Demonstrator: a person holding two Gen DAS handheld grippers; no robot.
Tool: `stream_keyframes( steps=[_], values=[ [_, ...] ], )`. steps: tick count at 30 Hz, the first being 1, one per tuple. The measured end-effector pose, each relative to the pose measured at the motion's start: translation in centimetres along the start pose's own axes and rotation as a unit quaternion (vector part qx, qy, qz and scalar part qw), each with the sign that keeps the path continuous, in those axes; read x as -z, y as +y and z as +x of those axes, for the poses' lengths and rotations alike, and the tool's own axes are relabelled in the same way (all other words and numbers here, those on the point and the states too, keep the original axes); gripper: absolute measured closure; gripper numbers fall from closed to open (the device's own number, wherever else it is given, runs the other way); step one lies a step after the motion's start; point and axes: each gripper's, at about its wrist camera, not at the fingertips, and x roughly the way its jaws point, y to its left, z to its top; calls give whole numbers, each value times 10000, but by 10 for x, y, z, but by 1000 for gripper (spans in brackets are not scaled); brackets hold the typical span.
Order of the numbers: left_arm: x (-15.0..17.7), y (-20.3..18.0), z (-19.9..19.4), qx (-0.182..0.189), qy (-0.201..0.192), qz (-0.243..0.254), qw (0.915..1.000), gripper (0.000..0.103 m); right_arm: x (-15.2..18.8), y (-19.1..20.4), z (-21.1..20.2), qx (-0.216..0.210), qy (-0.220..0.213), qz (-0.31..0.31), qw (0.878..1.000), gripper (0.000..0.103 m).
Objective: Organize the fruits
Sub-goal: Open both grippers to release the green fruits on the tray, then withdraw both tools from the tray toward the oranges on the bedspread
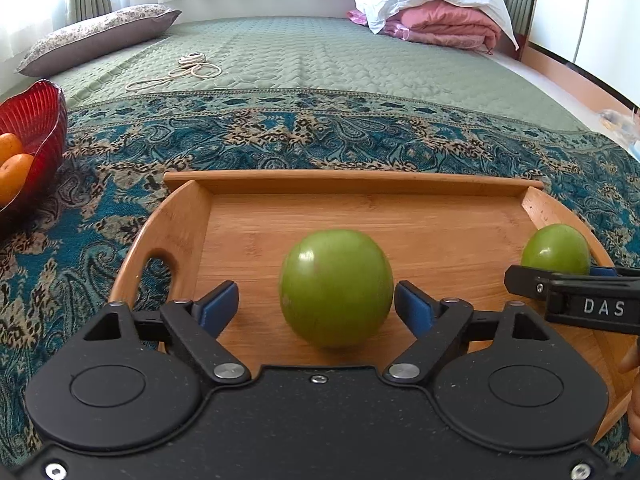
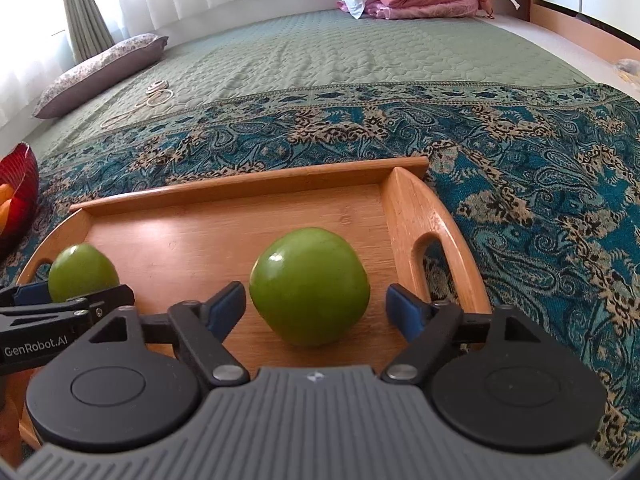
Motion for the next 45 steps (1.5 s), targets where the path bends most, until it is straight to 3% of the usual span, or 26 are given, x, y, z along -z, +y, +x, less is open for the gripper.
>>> stream_keyframes(
  steps=[17, 26, 45],
  values=[
    [19, 10, -16, -9, 146, -48, 9999, 4, 21, 9, -15, 92, 110, -395, 9991, 7],
    [34, 8, -28, 45, 119, 30, 9999, 3, 35, 10, -26, 22, 116, -548, 9984, 5],
    [58, -1, -84, 132, -435, 118, 9989, 0, 55, 5, -65, -259, -132, -654, 9974, 4]
  ],
)
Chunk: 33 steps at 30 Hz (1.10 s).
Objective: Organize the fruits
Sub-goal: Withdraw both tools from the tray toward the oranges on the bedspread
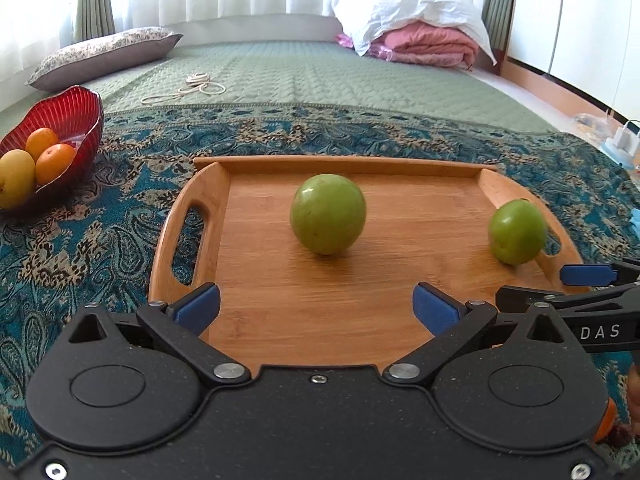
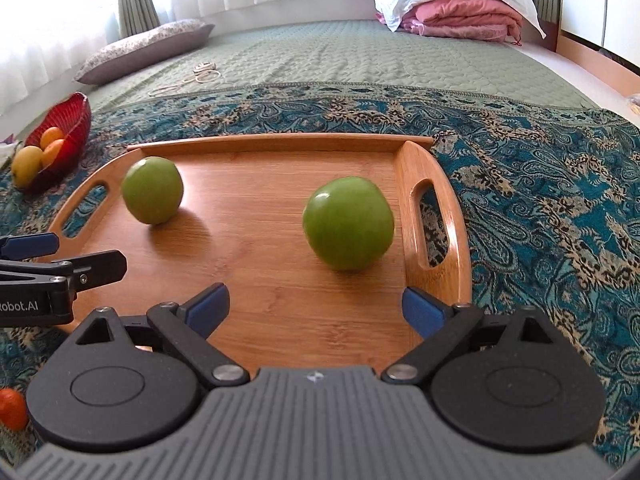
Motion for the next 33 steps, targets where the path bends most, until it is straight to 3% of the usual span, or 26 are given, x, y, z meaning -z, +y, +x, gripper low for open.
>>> stream_keyframes(
  steps=[9, 20, 33],
  values=[
    [16, -16, -37, 74, -361, 254, 9990, 0, 13, 6, -27, -109, -280, -245, 9992, 3],
    [43, -26, -68, 255, -459, 287, 9982, 0, 37, 16, -52, -127, -573, -540, 9968, 3],
    [82, -29, -101, 278, -683, 320, 9968, 0, 74, 23, -79, 129, -974, -1041, 9897, 3]
  ],
)
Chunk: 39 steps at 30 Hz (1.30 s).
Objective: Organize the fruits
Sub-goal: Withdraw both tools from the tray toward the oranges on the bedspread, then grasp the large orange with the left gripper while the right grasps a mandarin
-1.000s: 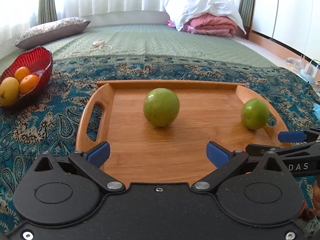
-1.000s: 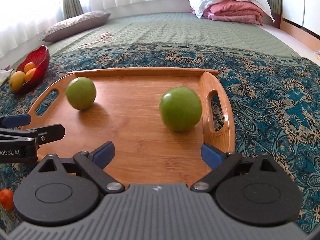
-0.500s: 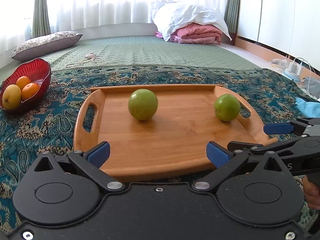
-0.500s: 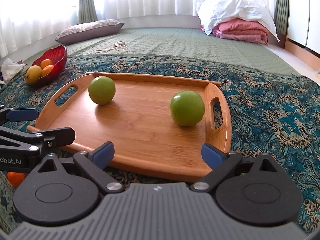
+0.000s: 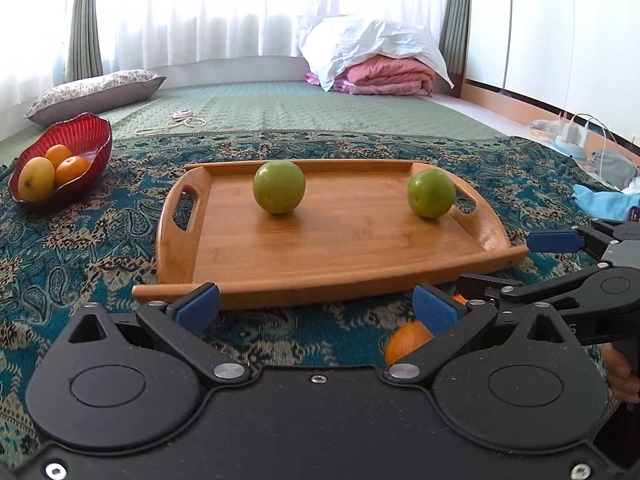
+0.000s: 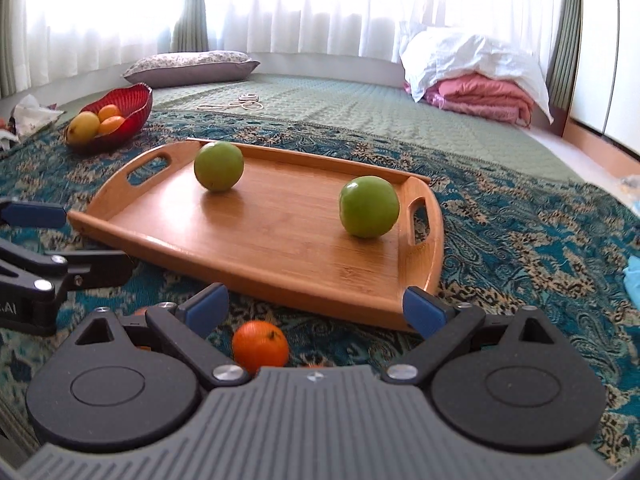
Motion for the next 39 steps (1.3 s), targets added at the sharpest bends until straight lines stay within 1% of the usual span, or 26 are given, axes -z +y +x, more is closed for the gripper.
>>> stream_keyframes(
  steps=[4, 9, 14, 20, 26, 29, 32, 34, 37, 39],
  values=[
    [10, -5, -6, -2, 11, 99, 9999, 0, 11, 7, -6, 85, -47, -257, 9996, 3],
    [23, -8, -11, 5, 57, 112, 9999, 0, 25, 14, -15, 165, -116, -471, 9987, 3],
    [34, -14, -15, 92, 40, 255, 9996, 0, 37, 14, -20, 196, -148, -456, 9987, 3],
    [33, -28, -17, 362, -36, 519, 9980, 0, 45, 13, -24, 167, -152, -426, 9988, 8],
    [29, -38, -10, 533, -9, 488, 9974, 2, 48, 9, -21, 118, -97, -312, 9994, 12],
    [28, -41, -6, 618, 37, 471, 9970, 7, 49, 9, -20, 64, -72, -356, 9993, 15],
    [28, -43, -1, 726, 124, 467, 9962, 17, 51, 12, -20, 0, -38, -455, 9990, 22],
    [28, -44, 2, 777, 170, 454, 9958, 22, 53, 13, -20, -36, -28, -512, 9987, 25],
    [29, -45, 5, 761, 217, 422, 9960, 30, 53, 14, -20, -70, -55, -537, 9985, 27],
    [29, -46, 8, 738, 261, 409, 9961, 38, 53, 14, -20, -100, -56, -532, 9985, 28]
  ],
)
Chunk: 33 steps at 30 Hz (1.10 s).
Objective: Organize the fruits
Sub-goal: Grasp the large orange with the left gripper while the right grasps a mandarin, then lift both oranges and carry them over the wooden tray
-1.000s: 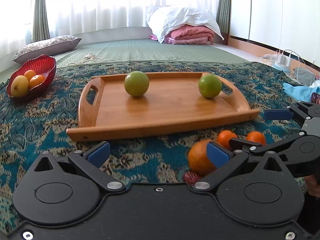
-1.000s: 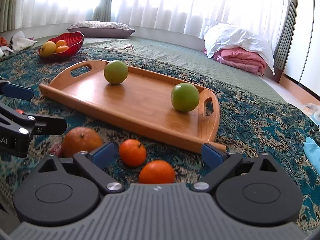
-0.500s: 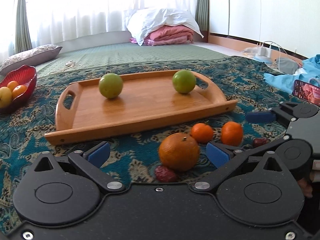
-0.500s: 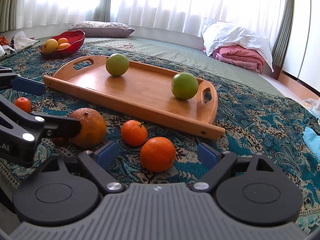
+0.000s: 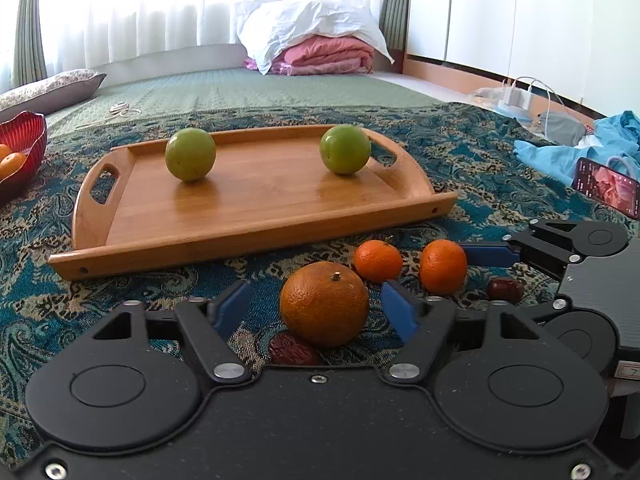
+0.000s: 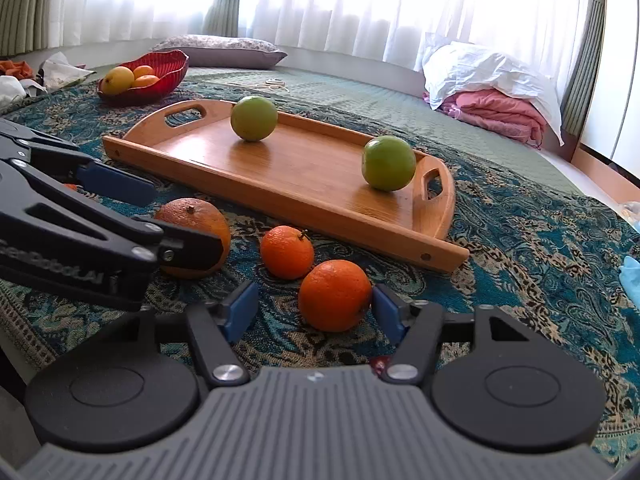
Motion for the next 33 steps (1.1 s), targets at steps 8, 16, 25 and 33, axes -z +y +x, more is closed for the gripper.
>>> stream_keyframes(
  steps=[8, 16, 25, 33],
  values=[
    [3, -2, 11, -69, 185, -109, 9997, 41, -1, -4, 3, 26, 55, 74, 10000, 45],
    [2, -3, 18, -25, 257, -316, 9992, 54, 1, -7, 4, 61, 77, 175, 9998, 56],
    [1, -2, 9, -114, 99, -380, 9992, 55, 1, -12, 1, 115, 32, 427, 9990, 61],
    [-8, 0, -4, -238, -150, -331, 9991, 55, -3, -14, -5, 177, -148, 623, 9978, 61]
  ],
)
